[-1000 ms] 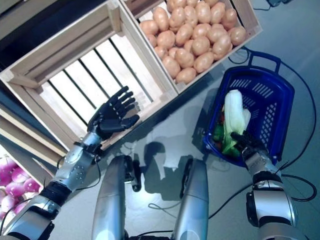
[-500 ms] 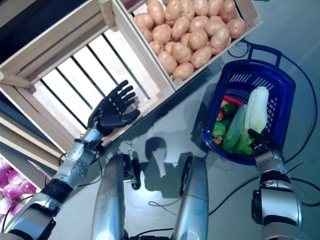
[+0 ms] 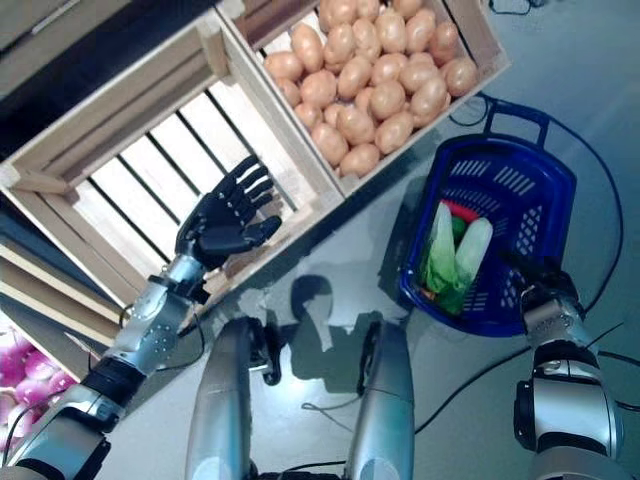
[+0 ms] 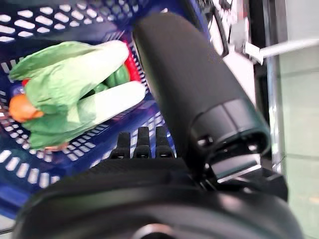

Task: Put vegetables into the basket

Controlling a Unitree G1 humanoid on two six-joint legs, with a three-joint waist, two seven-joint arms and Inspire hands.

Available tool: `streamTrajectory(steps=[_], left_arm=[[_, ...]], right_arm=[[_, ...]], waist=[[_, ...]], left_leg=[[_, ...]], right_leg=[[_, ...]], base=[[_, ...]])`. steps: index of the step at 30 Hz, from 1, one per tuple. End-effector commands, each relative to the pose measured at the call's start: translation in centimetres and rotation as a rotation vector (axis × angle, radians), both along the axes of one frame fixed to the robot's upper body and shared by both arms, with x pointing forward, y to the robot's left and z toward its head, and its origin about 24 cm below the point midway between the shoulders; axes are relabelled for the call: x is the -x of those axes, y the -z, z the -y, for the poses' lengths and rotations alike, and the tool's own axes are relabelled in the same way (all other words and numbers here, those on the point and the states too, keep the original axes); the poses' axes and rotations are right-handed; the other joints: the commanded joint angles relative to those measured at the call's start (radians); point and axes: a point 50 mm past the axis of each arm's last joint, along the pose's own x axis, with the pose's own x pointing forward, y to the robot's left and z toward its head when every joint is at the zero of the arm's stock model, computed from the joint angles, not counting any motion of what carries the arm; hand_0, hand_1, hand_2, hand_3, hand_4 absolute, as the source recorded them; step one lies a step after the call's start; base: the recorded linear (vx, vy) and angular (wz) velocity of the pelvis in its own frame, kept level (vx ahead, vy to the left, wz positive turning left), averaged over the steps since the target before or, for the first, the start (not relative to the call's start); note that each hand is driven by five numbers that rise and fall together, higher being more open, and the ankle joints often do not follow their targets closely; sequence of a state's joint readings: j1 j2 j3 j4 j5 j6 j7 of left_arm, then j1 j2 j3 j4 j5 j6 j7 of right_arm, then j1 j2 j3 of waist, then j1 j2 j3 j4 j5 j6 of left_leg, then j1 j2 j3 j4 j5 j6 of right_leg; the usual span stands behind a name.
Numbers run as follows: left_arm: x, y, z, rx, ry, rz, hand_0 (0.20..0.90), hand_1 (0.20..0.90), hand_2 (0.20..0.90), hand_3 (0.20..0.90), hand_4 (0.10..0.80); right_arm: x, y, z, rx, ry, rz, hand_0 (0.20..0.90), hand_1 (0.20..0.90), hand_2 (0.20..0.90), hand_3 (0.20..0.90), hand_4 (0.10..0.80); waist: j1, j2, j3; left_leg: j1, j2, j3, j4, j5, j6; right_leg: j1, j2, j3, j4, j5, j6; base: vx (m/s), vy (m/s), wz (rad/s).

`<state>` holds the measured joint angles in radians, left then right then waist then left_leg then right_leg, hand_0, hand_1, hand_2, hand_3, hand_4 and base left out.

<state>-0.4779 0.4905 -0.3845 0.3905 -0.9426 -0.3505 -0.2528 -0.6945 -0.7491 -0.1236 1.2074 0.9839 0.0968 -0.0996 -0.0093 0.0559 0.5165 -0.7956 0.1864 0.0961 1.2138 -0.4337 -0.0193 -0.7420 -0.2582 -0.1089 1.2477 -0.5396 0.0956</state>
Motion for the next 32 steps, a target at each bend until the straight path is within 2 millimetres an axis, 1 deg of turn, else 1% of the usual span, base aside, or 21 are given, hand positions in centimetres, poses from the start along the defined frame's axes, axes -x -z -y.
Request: streamTrajectory(steps=[1, 2, 5, 7, 8, 9, 11, 12, 13, 15, 16, 17, 18, 20, 21, 24, 26, 28, 30, 31, 32], left_arm=[[0.1, -4.2, 0.7, 0.012, 0.061, 0.205, 0.900, 0.900, 0.900, 0.900, 0.800], [0.2, -3.8, 0.5, 0.000, 0.053, 0.186, 0.900, 0.900, 0.900, 0.900, 0.800], [0.3, -3.1, 0.3, -0.016, 0.040, 0.157, 0.900, 0.900, 0.900, 0.900, 0.800], [0.6, -2.0, 0.2, -0.028, 0.036, 0.117, 0.900, 0.900, 0.900, 0.900, 0.800], [0.7, -1.6, 0.1, -0.028, 0.034, 0.100, 0.900, 0.900, 0.900, 0.900, 0.800], [0.9, -0.9, -0.1, -0.020, 0.029, 0.067, 0.900, 0.900, 0.900, 0.900, 0.800], [1.4, 0.3, -0.3, -0.019, 0.020, 0.023, 0.900, 0.900, 0.900, 0.900, 0.800], [1.7, 0.9, -0.3, -0.017, 0.018, 0.001, 0.900, 0.900, 0.900, 0.900, 0.800], [2.3, 1.9, -0.2, -0.012, 0.019, -0.034, 0.900, 0.900, 0.900, 0.900, 0.800], [3.3, 3.7, -0.3, 0.004, 0.017, -0.088, 0.900, 0.900, 0.900, 0.900, 0.800], [3.8, 4.5, -0.4, 0.017, 0.011, -0.117, 0.900, 0.900, 0.900, 0.900, 0.800], [4.4, 5.4, -0.3, 0.026, -0.002, -0.150, 0.900, 0.900, 0.900, 0.900, 0.800], [4.6, 5.8, -0.3, 0.029, -0.008, -0.164, 0.900, 0.900, 0.900, 0.900, 0.800], [5.2, 7.1, -0.2, 0.052, -0.020, -0.217, 0.900, 0.900, 0.900, 0.900, 0.800], [5.6, 7.9, 0.1, 0.053, -0.022, -0.246, 0.900, 0.900, 0.900, 0.900, 0.800], [6.3, 9.1, 0.9, 0.066, -0.020, -0.297, 0.900, 0.900, 0.900, 0.900, 0.800], [6.8, 9.9, 1.2, 0.064, -0.015, -0.322, 0.900, 0.900, 0.900, 0.900, 0.800], [7.5, 10.9, 1.5, 0.083, -0.021, -0.365, 0.900, 0.900, 0.900, 0.900, 0.800], [8.0, 11.7, 1.8, 0.080, -0.018, -0.405, 0.900, 0.900, 0.900, 0.900, 0.800], [8.6, 12.4, 2.0, 0.093, -0.026, -0.439, 0.900, 0.900, 0.900, 0.900, 0.800], [9.0, 12.8, 2.1, 0.092, -0.034, -0.456, 0.900, 0.900, 0.900, 0.900, 0.800]], right_arm=[[0.3, -1.8, 1.1, 0.164, -0.010, 0.087, 0.900, 0.900, 0.900, 0.900, 0.800], [-0.2, -1.4, 0.1, 0.163, -0.048, 0.116, 0.900, 0.900, 0.900, 0.900, 0.800], [-0.9, -0.9, -1.4, 0.155, -0.101, 0.148, 0.900, 0.900, 0.900, 0.900, 0.800], [-1.5, -0.1, -3.3, 0.147, -0.162, 0.169, 0.900, 0.900, 0.900, 0.900, 0.800], [-1.6, 0.3, -4.0, 0.145, -0.181, 0.175, 0.900, 0.900, 0.900, 0.900, 0.800], [-1.6, 1.0, -5.2, 0.128, -0.204, 0.184, 0.900, 0.900, 0.900, 0.900, 0.800], [-1.4, 2.2, -6.8, 0.120, -0.247, 0.174, 0.900, 0.900, 0.900, 0.900, 0.800], [-1.2, 2.8, -7.6, 0.107, -0.271, 0.176, 0.900, 0.900, 0.900, 0.900, 0.800], [-0.7, 3.7, -8.9, 0.087, -0.295, 0.175, 0.900, 0.900, 0.900, 0.900, 0.800], [0.5, 5.3, -10.5, 0.070, -0.346, 0.165, 0.900, 0.900, 0.900, 0.900, 0.800], [1.1, 5.9, -11.6, 0.070, -0.381, 0.155, 0.900, 0.900, 0.900, 0.900, 0.800], [1.7, 6.8, -13.1, 0.070, -0.421, 0.139, 0.900, 0.900, 0.900, 0.900, 0.800], [2.0, 7.2, -13.7, 0.069, -0.442, 0.134, 0.900, 0.900, 0.900, 0.900, 0.800], [3.0, 8.2, -15.3, 0.053, -0.486, 0.129, 0.900, 0.900, 0.900, 0.900, 0.800], [3.3, 8.6, -16.5, 0.052, -0.507, 0.121, 0.900, 0.900, 0.900, 0.900, 0.800], [3.4, 8.8, -18.6, 0.052, -0.575, 0.116, 0.900, 0.900, 0.900, 0.900, 0.800], [3.7, 8.8, -20.1, 0.061, -0.625, 0.132, 0.900, 0.900, 0.900, 0.900, 0.800], [4.1, 8.7, -21.9, 0.056, -0.649, 0.144, 0.900, 0.900, 0.900, 0.900, 0.800], [4.4, 8.9, -22.8, 0.045, -0.665, 0.135, 0.900, 0.900, 0.900, 0.900, 0.800], [4.8, 9.0, -23.8, 0.039, -0.693, 0.129, 0.900, 0.900, 0.900, 0.900, 0.800], [5.1, 9.1, -24.3, 0.027, -0.707, 0.130, 0.900, 0.900, 0.900, 0.900, 0.800]], waist=[[0.021, -0.046, -0.124], [0.024, -0.058, -0.141], [0.024, -0.069, -0.161], [0.023, -0.078, -0.186], [0.022, -0.082, -0.195], [0.019, -0.087, -0.212], [0.013, -0.094, -0.241], [0.011, -0.097, -0.253], [0.009, -0.102, -0.274], [0.005, -0.107, -0.312], [0.002, -0.109, -0.330], [-0.003, -0.110, -0.351], [-0.006, -0.110, -0.361], [-0.014, -0.111, -0.383], [-0.016, -0.111, -0.401], [-0.017, -0.108, -0.424], [-0.018, -0.104, -0.433], [-0.022, -0.099, -0.444], [-0.024, -0.097, -0.449], [-0.029, -0.096, -0.447], [-0.031, -0.095, -0.445]], left_leg=[[0.175, -0.030, 0.040, -0.124, -0.120, 0.086], [0.236, -0.033, 0.046, -0.215, -0.079, 0.084], [0.305, -0.036, 0.049, -0.321, -0.032, 0.078], [0.369, -0.036, 0.050, -0.411, 0.015, 0.072], [0.394, -0.037, 0.052, -0.445, 0.031, 0.069], [0.439, -0.038, 0.056, -0.502, 0.058, 0.066], [0.494, -0.036, 0.071, -0.576, 0.089, 0.059], [0.526, -0.036, 0.079, -0.617, 0.106, 0.056], [0.579, -0.041, 0.090, -0.688, 0.136, 0.051], [0.657, -0.053, 0.109, -0.786, 0.172, 0.047], [0.693, -0.061, 0.115, -0.841, 0.192, 0.046], [0.738, -0.071, 0.126, -0.910, 0.215, 0.045], [0.757, -0.075, 0.133, -0.941, 0.226, 0.045], [0.821, -0.088, 0.141, -1.064, 0.280, 0.040], [0.845, -0.097, 0.143, -1.122, 0.304, 0.039], [0.893, -0.113, 0.141, -1.245, 0.357, 0.029], [0.915, -0.117, 0.151, -1.301, 0.380, 0.026], [0.905, -0.123, 0.146, -1.301, 0.373, 0.026], [0.907, -0.128, 0.147, -1.301, 0.373, 0.030], [0.917, -0.131, 0.153, -1.301, 0.371, 0.035], [0.926, -0.132, 0.158, -1.301, 0.369, 0.038]], right_leg=[[0.088, 0.017, -0.028, -0.203, 0.152, -0.102], [0.152, 0.023, -0.044, -0.288, 0.186, -0.097], [0.228, 0.038, -0.061, -0.397, 0.224, -0.091], [0.305, 0.058, -0.074, -0.504, 0.260, -0.091], [0.336, 0.067, -0.078, -0.549, 0.274, -0.090], [0.389, 0.081, -0.081, -0.619, 0.296, -0.090], [0.450, 0.102, -0.085, -0.709, 0.318, -0.087], [0.485, 0.111, -0.085, -0.759, 0.331, -0.087], [0.542, 0.124, -0.087, -0.839, 0.354, -0.086], [0.623, 0.138, -0.088, -0.943, 0.384, -0.083], [0.659, 0.144, -0.086, -0.995, 0.399, -0.081], [0.700, 0.153, -0.080, -1.053, 0.416, -0.079], [0.716, 0.156, -0.079, -1.077, 0.424, -0.078], [0.766, 0.167, -0.072, -1.165, 0.467, -0.072], [0.784, 0.176, -0.064, -1.209, 0.487, -0.069], [0.821, 0.198, -0.059, -1.306, 0.530, -0.063], [0.829, 0.211, -0.062, -1.335, 0.541, -0.064], [0.821, 0.219, -0.057, -1.335, 0.537, -0.065], [0.823, 0.219, -0.053, -1.335, 0.537, -0.066], [0.830, 0.218, -0.052, -1.335, 0.539, -0.064], [0.835, 0.217, -0.050, -1.335, 0.538, -0.063]], base=[[0.077, -0.050, 0.02], [0.090, -0.059, 0.02], [0.082, -0.041, -0.08], [0.104, -0.037, -0.11], [0.134, -0.024, -0.22], [0.142, -0.022, -0.21], [0.161, -0.019, -0.18], [0.197, 0.000, -0.15], [0.217, 0.023, -0.14], [0.227, 0.047, -0.19], [0.214, 0.059, -0.21], [0.173, 0.056, -0.15], [0.140, 0.064, -0.13], [0.088, 0.059, -0.11], [0.073, 0.050, -0.07], [0.029, 0.044, 0.04], [-0.009, 0.055, 0.02], [-0.017, 0.068, -0.09], [0.025, 0.072, -0.12], [0.058, 0.075, -0.04], [0.050, 0.052, 0.00]])
